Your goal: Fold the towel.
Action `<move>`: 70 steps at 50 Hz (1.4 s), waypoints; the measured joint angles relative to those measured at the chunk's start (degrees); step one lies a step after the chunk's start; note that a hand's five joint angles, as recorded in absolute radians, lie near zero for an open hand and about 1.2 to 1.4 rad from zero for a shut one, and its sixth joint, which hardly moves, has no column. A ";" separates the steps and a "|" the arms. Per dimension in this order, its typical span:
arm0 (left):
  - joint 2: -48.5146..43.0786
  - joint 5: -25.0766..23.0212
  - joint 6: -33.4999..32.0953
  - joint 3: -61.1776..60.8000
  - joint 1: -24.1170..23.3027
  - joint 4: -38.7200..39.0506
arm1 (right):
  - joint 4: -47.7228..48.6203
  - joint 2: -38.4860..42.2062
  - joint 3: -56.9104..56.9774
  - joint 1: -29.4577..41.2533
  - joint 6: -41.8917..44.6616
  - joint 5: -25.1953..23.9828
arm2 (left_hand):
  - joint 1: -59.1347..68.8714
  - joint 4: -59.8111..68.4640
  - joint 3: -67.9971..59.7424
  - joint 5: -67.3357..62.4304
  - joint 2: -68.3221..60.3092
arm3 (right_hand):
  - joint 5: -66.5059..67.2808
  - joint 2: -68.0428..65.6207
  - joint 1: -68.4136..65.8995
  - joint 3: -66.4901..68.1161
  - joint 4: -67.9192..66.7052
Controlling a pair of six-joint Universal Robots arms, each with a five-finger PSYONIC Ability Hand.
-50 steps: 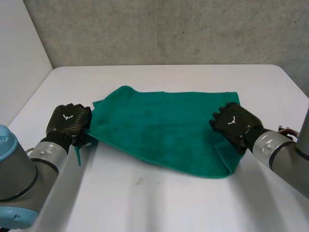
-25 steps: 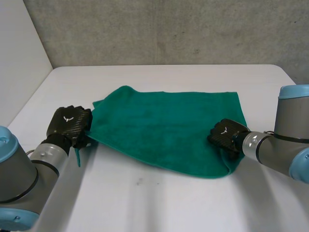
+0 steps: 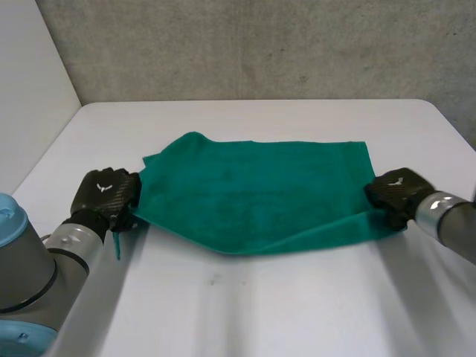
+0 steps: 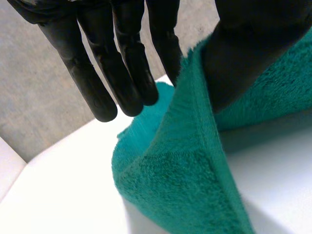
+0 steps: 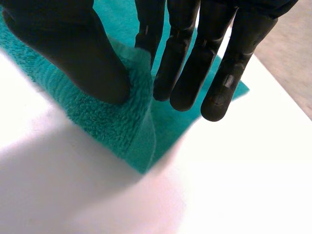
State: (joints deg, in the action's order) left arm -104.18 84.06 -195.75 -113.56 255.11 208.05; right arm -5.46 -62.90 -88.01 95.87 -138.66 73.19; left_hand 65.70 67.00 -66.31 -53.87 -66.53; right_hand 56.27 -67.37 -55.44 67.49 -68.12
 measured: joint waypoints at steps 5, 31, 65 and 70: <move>-1.52 -0.08 -0.06 0.55 0.39 -1.78 | 3.90 -7.27 -7.15 -3.43 -6.05 -0.01 | -30.08 -29.55 28.50 26.66 29.00 | 0.16 0.00 -0.37 0.00 0.00; -1.45 1.24 -3.33 -0.56 3.46 -9.16 | 14.48 -20.69 -23.52 -12.53 -14.94 -0.10 | 0.40 1.32 -1.83 -1.21 -1.90 | 0.25 0.00 -0.39 0.00 -0.02; 8.45 0.91 -11.15 13.70 4.17 -31.11 | -16.83 -21.99 -0.60 -6.26 8.22 7.06 | 0.40 1.55 -1.98 -1.21 -2.06 | 0.25 -0.12 -0.39 0.37 -0.03; -6.80 1.32 -15.39 22.68 3.80 -32.69 | -16.77 -8.96 5.89 -1.26 11.13 16.45 | 0.40 1.56 -2.01 -1.21 -2.06 | 0.26 -0.12 -0.39 0.37 -0.03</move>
State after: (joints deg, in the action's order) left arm -110.98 85.38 -211.14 -90.87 258.92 175.36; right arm -22.23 -71.87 -82.12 94.60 -127.53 89.64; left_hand 66.10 68.56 -68.33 -55.08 -68.60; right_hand 56.53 -67.49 -55.83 67.86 -68.14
